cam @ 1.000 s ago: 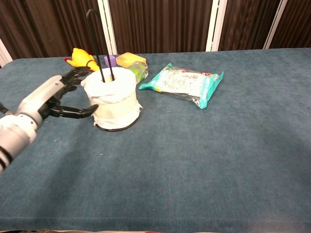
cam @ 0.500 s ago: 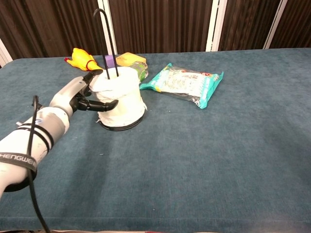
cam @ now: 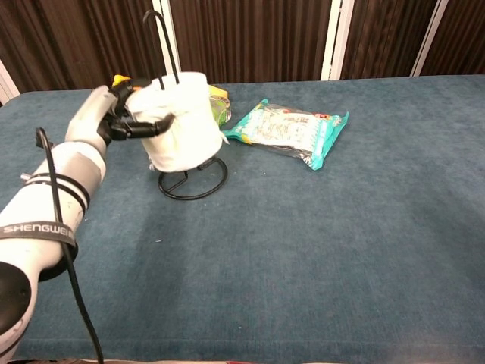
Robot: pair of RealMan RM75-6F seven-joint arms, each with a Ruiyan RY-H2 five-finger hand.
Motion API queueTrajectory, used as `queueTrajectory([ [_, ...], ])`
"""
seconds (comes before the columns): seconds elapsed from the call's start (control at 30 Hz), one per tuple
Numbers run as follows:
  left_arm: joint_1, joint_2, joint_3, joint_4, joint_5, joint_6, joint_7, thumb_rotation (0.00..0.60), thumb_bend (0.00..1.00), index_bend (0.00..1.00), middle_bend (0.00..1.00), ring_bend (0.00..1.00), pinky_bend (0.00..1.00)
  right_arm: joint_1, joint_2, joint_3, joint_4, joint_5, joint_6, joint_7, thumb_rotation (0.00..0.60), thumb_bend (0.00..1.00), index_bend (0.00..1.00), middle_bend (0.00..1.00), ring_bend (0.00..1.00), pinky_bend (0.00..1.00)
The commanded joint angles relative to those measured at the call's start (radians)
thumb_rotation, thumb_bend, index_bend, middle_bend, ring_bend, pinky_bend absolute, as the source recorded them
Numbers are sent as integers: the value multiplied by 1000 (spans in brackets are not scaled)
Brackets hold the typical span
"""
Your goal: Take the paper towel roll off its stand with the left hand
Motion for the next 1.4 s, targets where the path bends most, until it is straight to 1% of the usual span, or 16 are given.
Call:
queueTrajectory([
  [0.03, -3, 31, -31, -71, 41, 48, 15, 600, 752, 761, 683, 749, 759, 1, 0, -1, 1, -3, -2, -2, 600, 28, 0, 0, 0, 0],
  [0.17, -2, 102, -73, -206, 79, 93, 60, 600, 739, 761, 683, 749, 759, 2, 0, -2, 0, -5, -5, -4, 600, 29, 0, 0, 0, 0],
  [0.3, -3, 193, -149, -355, 98, 132, 127, 600, 740, 761, 682, 749, 763, 0, 0, -3, 0, -8, -4, -5, 600, 28, 0, 0, 0, 0],
  [0.53, 6, 333, -283, -586, 29, 159, 220, 600, 735, 761, 682, 749, 771, 2, -1, -6, 0, -17, -5, -11, 600, 28, 0, 0, 0, 0],
  [0.6, 26, 388, -307, -626, 20, 165, 238, 600, 737, 762, 682, 748, 771, 1, -1, -7, 1, -19, -4, -12, 600, 28, 0, 0, 0, 0],
  [0.67, 60, 440, -305, -639, 14, 163, 239, 600, 738, 765, 682, 746, 773, 0, -1, -7, 2, -19, 0, -9, 600, 28, 0, 0, 0, 0],
  [0.77, 138, 510, -255, -590, 27, 155, 188, 600, 735, 767, 683, 746, 775, -3, -1, -6, 3, -20, 7, -8, 600, 29, 0, 0, 0, 0],
  [0.87, 212, 542, -171, -469, 44, 125, 56, 600, 729, 767, 683, 746, 775, -5, -3, -9, 2, -25, 7, -15, 600, 28, 0, 0, 0, 0],
  [0.93, 260, 540, -101, -356, 49, 89, -80, 600, 726, 768, 684, 746, 776, -7, -4, -11, 1, -31, 10, -21, 600, 28, 0, 0, 0, 0],
  [1.0, 275, 514, -60, -252, 50, 65, -169, 600, 725, 770, 686, 746, 778, -8, -8, -11, 0, -33, 10, -31, 600, 29, 0, 0, 0, 0],
  [1.1, 277, 435, 35, -52, 89, 23, -294, 600, 724, 771, 687, 746, 778, -3, -15, -14, -8, -36, -10, -55, 600, 29, 0, 0, 0, 0],
  [1.2, 272, 368, 104, 67, 158, 11, -425, 600, 722, 773, 688, 743, 777, 1, -19, -13, -17, -33, -25, -76, 600, 28, 0, 0, 0, 0],
  [1.27, 265, 327, 135, 129, 195, 21, -458, 600, 714, 772, 688, 719, 767, 2, -20, -13, -22, -30, -30, -84, 600, 28, 0, 0, 0, 0],
  [1.33, 254, 285, 160, 190, 230, 38, -478, 600, 699, 762, 686, 672, 718, 4, -21, -11, -25, -28, -34, -90, 600, 28, 0, 0, 0, 0],
  [1.37, 284, 261, 205, 204, 257, 78, -485, 600, 684, 741, 676, 634, 664, 5, -21, -11, -26, -27, -36, -91, 600, 28, 0, 0, 0, 0],
  [1.4, 290, 241, 228, 230, 282, 99, -491, 600, 676, 723, 663, 608, 627, 6, -21, -10, -27, -24, -40, -91, 600, 29, 0, 0, 0, 0],
])
